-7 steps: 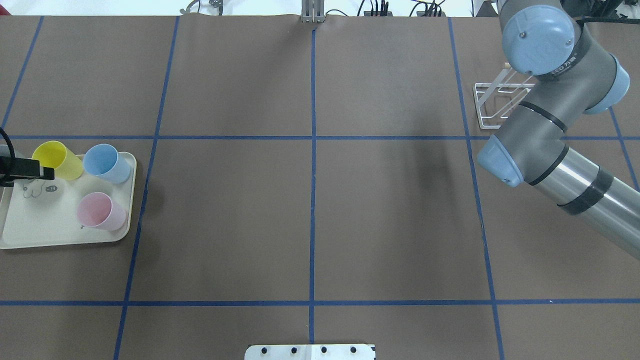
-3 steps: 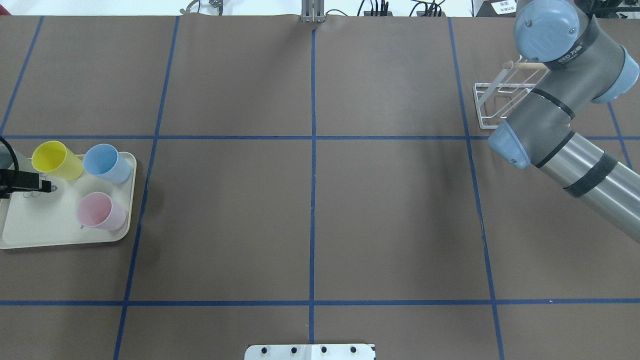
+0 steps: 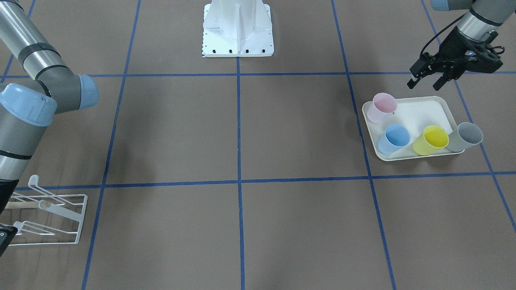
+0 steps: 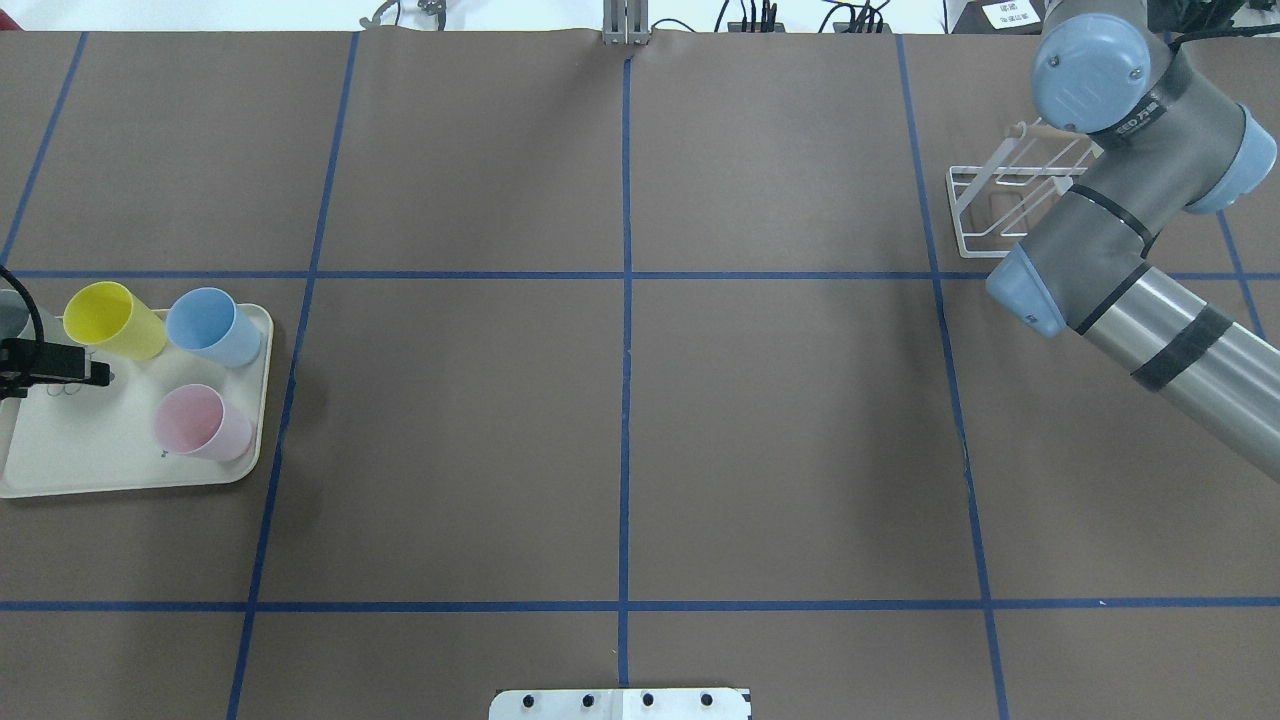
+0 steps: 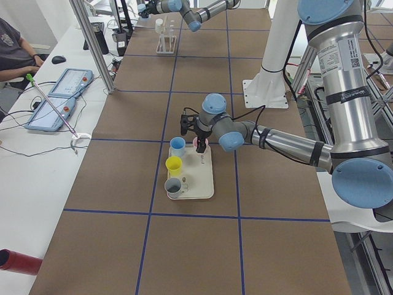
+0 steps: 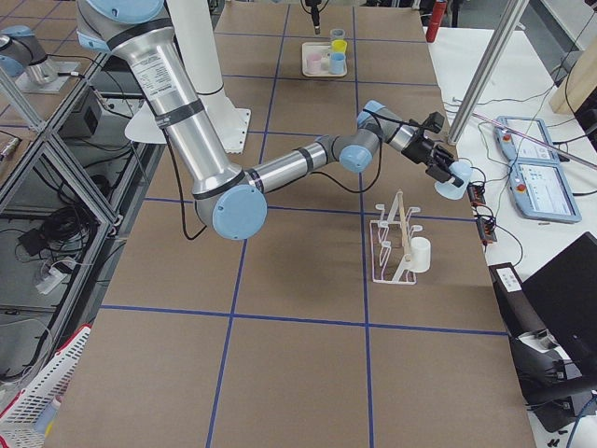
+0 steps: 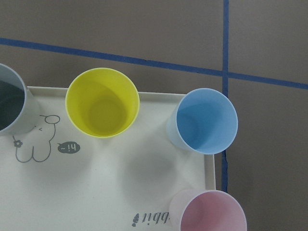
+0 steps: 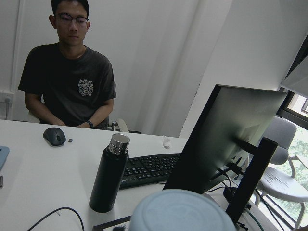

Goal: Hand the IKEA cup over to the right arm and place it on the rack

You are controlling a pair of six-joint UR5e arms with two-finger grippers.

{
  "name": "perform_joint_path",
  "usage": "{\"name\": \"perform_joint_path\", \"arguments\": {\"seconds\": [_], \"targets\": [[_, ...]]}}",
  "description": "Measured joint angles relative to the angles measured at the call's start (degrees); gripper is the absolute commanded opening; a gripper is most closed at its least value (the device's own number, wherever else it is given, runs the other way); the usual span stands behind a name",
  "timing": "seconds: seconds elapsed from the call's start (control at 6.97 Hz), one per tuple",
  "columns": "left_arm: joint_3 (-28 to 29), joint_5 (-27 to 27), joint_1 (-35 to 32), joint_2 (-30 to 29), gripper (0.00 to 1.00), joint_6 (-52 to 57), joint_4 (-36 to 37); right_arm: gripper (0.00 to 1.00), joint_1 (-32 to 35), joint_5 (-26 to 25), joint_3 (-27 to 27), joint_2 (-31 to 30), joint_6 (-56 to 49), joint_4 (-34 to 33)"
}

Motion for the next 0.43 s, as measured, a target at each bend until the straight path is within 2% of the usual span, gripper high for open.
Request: {"name": "perform_joint_path", "arguments": {"seconds": [0.43], "targets": [[0.04, -0.39, 0.07, -0.28, 1.00, 0.04, 0.00, 0.00, -0.01, 0.13, -0.54, -2.47, -0.28, 0.29]]}}
